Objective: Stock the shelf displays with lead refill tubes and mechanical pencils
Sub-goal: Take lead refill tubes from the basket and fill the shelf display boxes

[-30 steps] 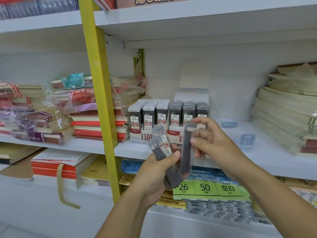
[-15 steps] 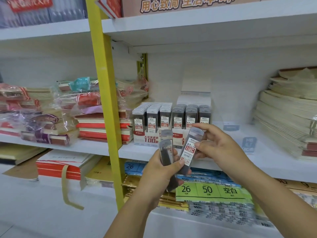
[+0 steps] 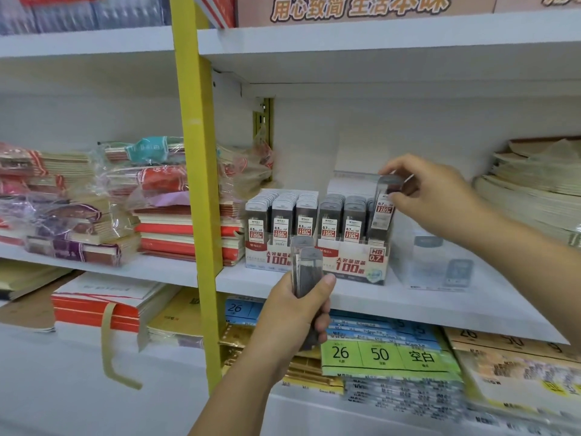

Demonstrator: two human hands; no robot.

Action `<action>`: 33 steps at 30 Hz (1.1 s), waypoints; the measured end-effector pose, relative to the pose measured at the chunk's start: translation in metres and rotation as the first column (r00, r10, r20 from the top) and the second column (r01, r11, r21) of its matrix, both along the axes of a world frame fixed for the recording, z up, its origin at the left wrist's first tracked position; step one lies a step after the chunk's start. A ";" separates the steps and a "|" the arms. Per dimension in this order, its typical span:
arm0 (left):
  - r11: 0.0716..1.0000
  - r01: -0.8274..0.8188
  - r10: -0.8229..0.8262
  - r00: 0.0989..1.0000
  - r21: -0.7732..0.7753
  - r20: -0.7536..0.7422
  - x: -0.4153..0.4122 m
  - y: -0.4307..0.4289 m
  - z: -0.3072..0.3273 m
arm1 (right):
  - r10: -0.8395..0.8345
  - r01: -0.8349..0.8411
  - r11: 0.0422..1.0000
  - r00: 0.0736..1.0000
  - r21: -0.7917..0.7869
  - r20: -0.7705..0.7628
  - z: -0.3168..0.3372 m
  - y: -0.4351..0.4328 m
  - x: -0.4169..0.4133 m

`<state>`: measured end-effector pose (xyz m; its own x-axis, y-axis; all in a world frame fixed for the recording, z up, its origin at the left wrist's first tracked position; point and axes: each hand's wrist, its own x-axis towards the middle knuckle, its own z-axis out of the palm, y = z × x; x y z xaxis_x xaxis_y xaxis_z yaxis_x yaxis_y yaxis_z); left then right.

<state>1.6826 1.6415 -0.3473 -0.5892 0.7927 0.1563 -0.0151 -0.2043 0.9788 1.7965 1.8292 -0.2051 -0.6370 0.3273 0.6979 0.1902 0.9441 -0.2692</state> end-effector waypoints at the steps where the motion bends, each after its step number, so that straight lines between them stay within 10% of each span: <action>1: 1.000 0.016 -0.016 1.000 -0.003 -0.001 -0.001 -0.001 0.001 | -0.010 0.011 1.000 0.999 -0.013 0.045 -0.002 0.003 -0.003; 8: 0.989 0.142 -0.142 0.990 -0.047 0.004 -0.004 -0.007 0.003 | -0.209 0.180 0.968 0.963 0.173 0.168 -0.026 0.015 -0.010; 11: 0.987 0.151 -0.154 0.987 -0.060 -0.040 -0.004 -0.010 0.004 | -0.189 0.188 0.954 0.982 0.232 -0.019 -0.033 0.002 -0.001; 15: 0.991 0.115 -0.123 0.983 -0.069 -0.137 -0.003 -0.012 0.004 | 0.126 -0.133 0.981 0.990 -0.138 -0.059 -0.054 -0.041 0.010; 19: 0.990 0.142 -0.144 0.980 -0.018 -0.141 0.007 -0.010 0.005 | 0.325 -0.323 0.798 0.942 -0.510 -0.088 -0.080 -0.059 0.008; 27: 0.983 0.179 -0.182 0.979 -0.039 -0.096 0.013 -0.011 0.004 | 0.389 -0.493 0.528 0.864 -0.692 -0.319 -0.085 -0.046 0.013; 33: 0.990 0.131 -0.135 0.988 -0.054 -0.077 0.013 -0.011 -0.001 | 0.411 -0.513 0.501 0.850 -0.697 -0.330 -0.084 -0.047 0.020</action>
